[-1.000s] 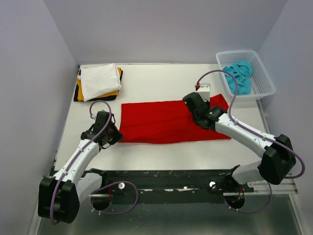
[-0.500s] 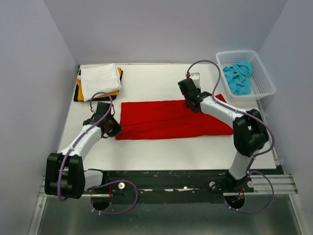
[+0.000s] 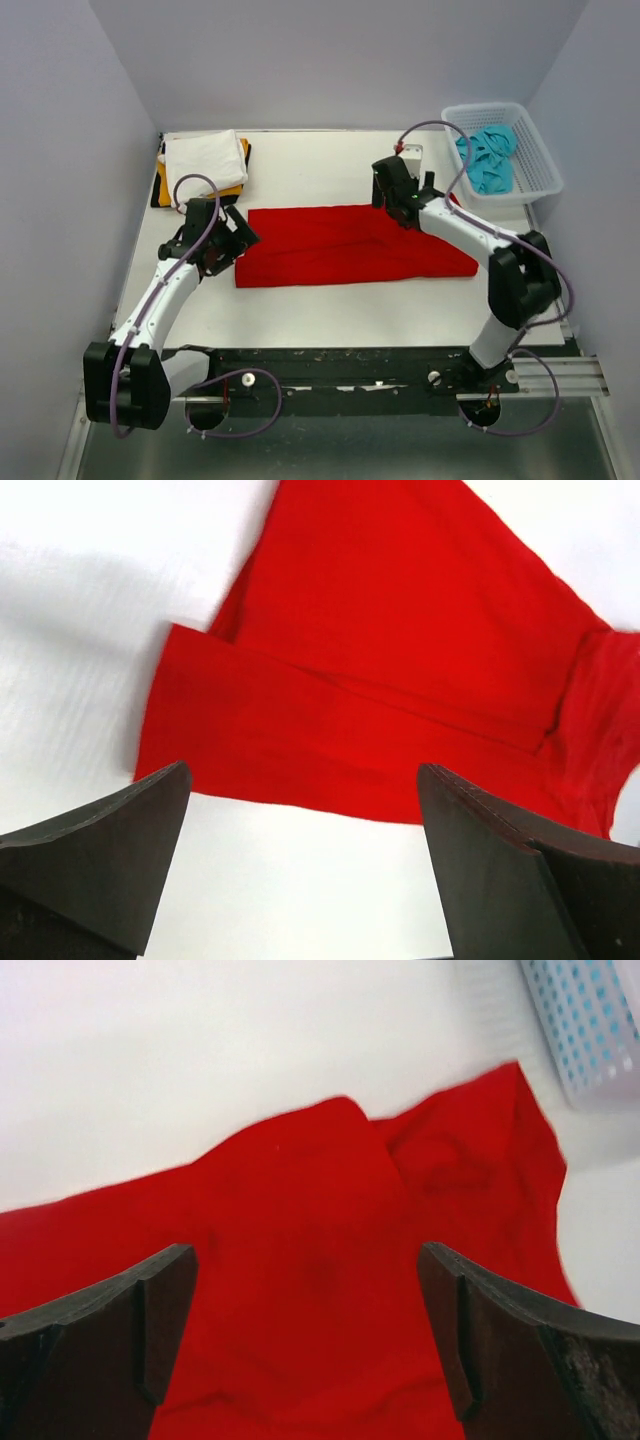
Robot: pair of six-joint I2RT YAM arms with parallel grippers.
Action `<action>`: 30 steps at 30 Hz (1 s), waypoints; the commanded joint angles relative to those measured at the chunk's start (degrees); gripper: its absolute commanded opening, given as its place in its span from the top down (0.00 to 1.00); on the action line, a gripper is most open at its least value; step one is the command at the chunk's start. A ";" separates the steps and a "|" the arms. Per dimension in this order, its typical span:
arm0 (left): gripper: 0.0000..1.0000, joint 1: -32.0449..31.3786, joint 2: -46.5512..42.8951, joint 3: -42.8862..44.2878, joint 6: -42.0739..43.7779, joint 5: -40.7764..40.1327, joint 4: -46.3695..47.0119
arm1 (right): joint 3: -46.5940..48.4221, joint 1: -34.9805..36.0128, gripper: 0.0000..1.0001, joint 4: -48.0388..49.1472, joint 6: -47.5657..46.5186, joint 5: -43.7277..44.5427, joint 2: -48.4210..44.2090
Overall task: Fold and stack the t-shirts
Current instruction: Fold the other side of the tshirt into a rectangle, then rotate the tshirt 90 degrees
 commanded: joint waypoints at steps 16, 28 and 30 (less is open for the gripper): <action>0.01 -10.68 34.60 14.03 3.33 16.67 10.07 | -28.63 -1.46 0.00 7.91 36.72 -14.12 -10.97; 0.01 -21.91 21.77 -16.41 -15.04 21.63 29.96 | 11.23 -6.85 0.00 11.84 9.19 -28.48 22.94; 0.01 -26.85 21.48 -18.54 -19.58 22.98 36.73 | 18.03 -6.95 0.00 15.23 0.40 -33.88 27.90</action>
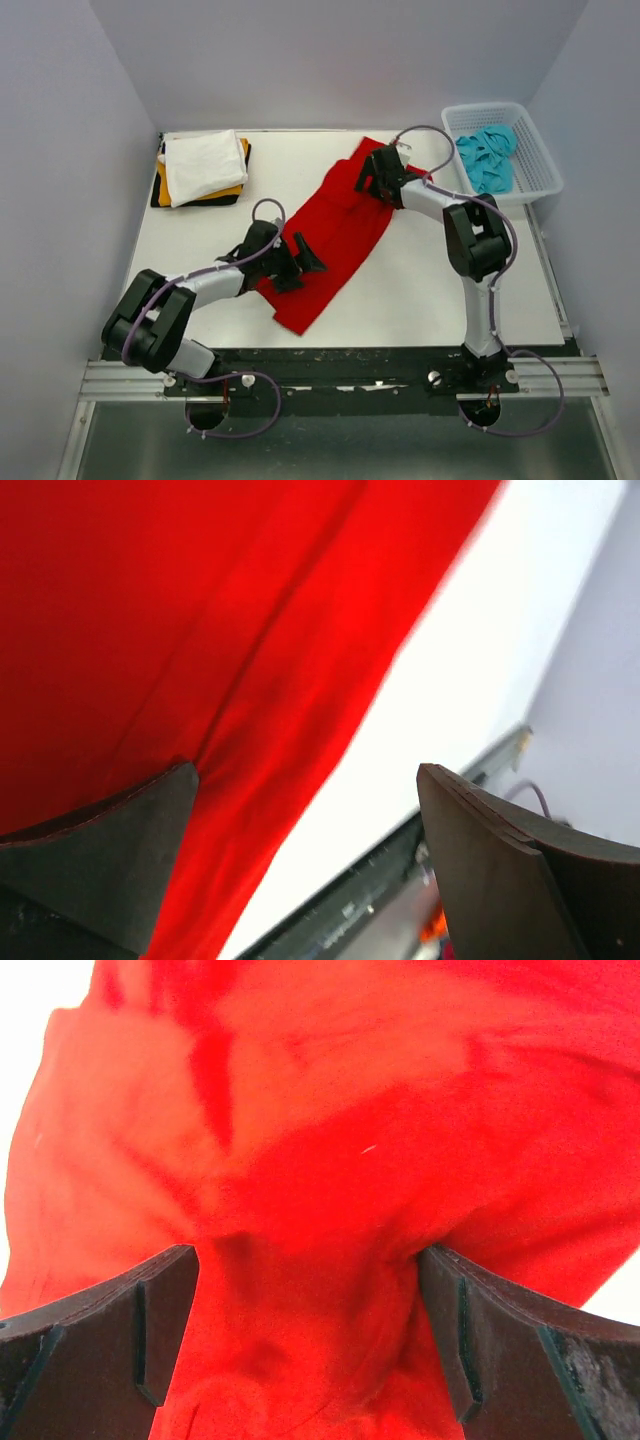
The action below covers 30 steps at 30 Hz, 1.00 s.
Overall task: Fold and stack the t-shirts
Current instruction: Rotate the tshirt 90 degrees
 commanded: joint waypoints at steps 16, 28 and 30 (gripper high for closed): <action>0.01 -24.53 4.70 5.45 -14.23 -3.10 1.35 | 43.82 -0.57 0.00 5.13 -20.33 -20.85 26.85; 0.01 -26.71 -26.80 2.79 -4.92 -28.13 -28.21 | 10.32 -0.54 0.00 -0.26 -15.07 -6.29 -10.47; 0.02 -25.70 -29.98 0.50 -4.71 -30.54 -32.02 | 0.27 -0.56 0.00 -0.52 -12.39 -5.86 -18.44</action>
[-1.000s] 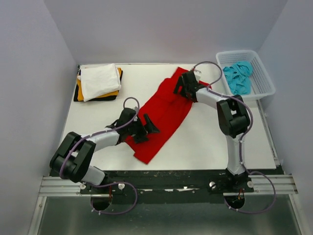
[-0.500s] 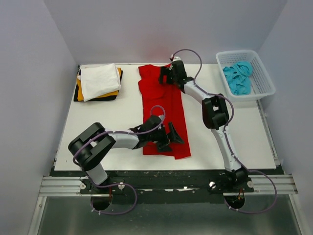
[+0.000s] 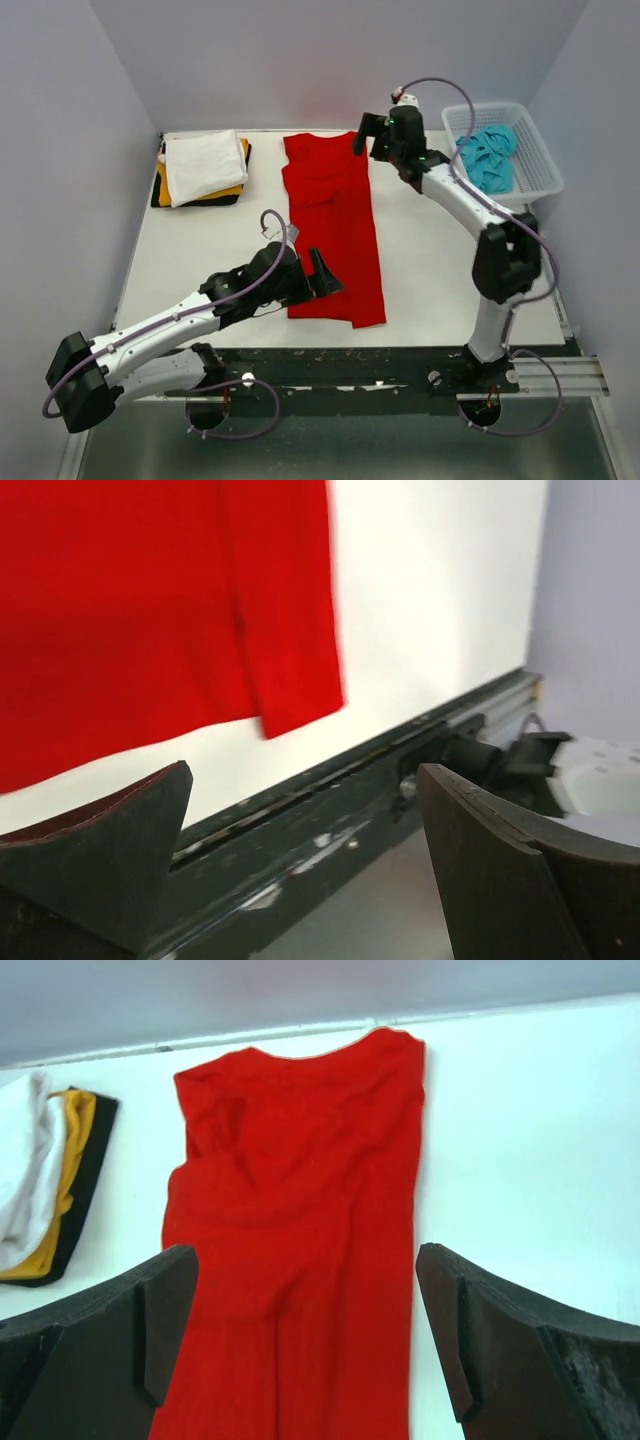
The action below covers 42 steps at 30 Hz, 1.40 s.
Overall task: Fold and stack the t-shirts
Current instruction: Rotate the tshirt 90 degrees, then grab the bottom of the folded rectangular tshirt with both arms
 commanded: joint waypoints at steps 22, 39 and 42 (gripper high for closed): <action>0.74 13.64 -3.07 -24.64 4.92 5.84 5.42 | -69.25 0.40 0.00 -5.82 21.10 -16.54 -52.82; 1.00 13.64 -2.65 -25.33 4.94 3.87 5.64 | -75.97 7.56 0.42 -9.86 21.38 -24.60 -45.91; 1.00 13.56 -2.58 -25.49 4.86 4.04 5.84 | -77.62 8.42 0.53 -8.48 21.92 -25.94 -44.07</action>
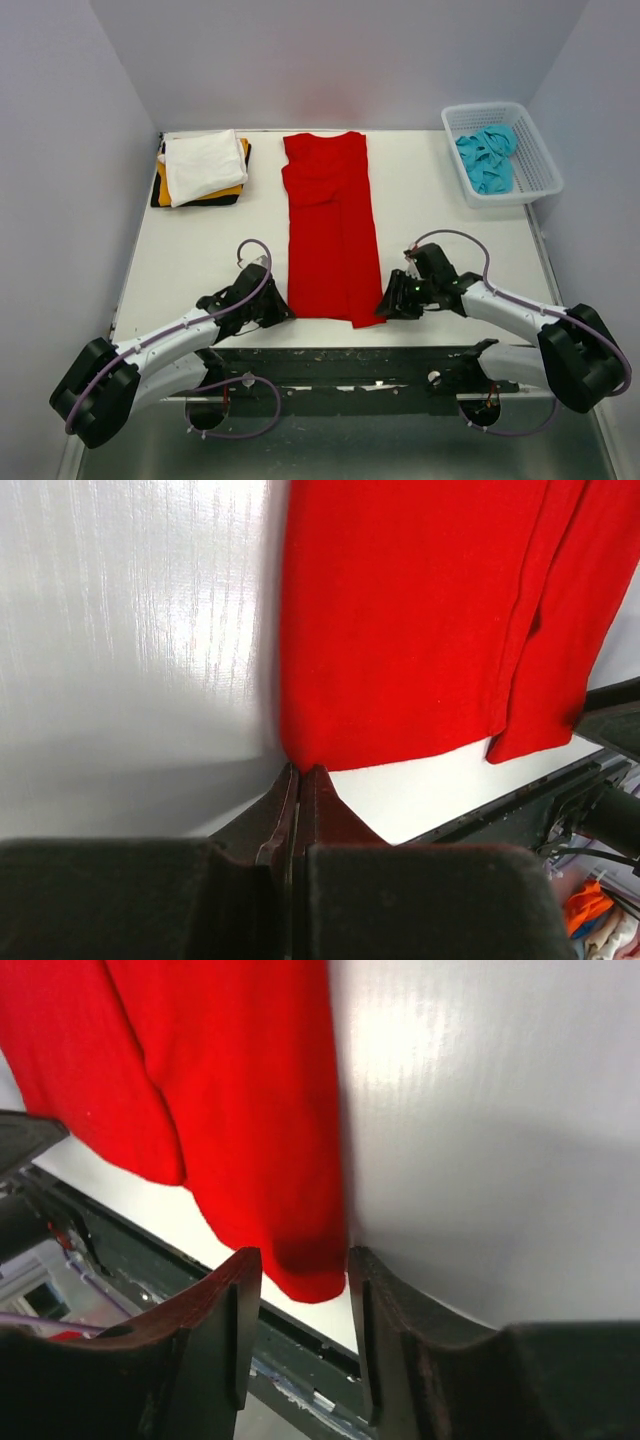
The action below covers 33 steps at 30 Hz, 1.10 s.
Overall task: Fold and stack the t-shirts
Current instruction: Grab the bottom of the folded rectangular tshirt with both arms, then fold the folded rectangular tshirt in 1/3 of the way
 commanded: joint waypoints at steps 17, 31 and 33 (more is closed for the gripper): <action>1.00 -7.65 -14.95 0.89 -1.10 -2.85 -10.72 | -2.73 6.59 0.99 -7.75 8.76 5.03 -16.10; 1.00 9.75 11.05 28.69 13.22 -0.93 -7.79 | 21.67 3.63 0.99 8.87 5.70 29.52 6.68; 1.00 12.81 15.77 32.24 14.64 0.86 -6.58 | 25.86 1.33 0.99 9.26 4.63 28.71 12.50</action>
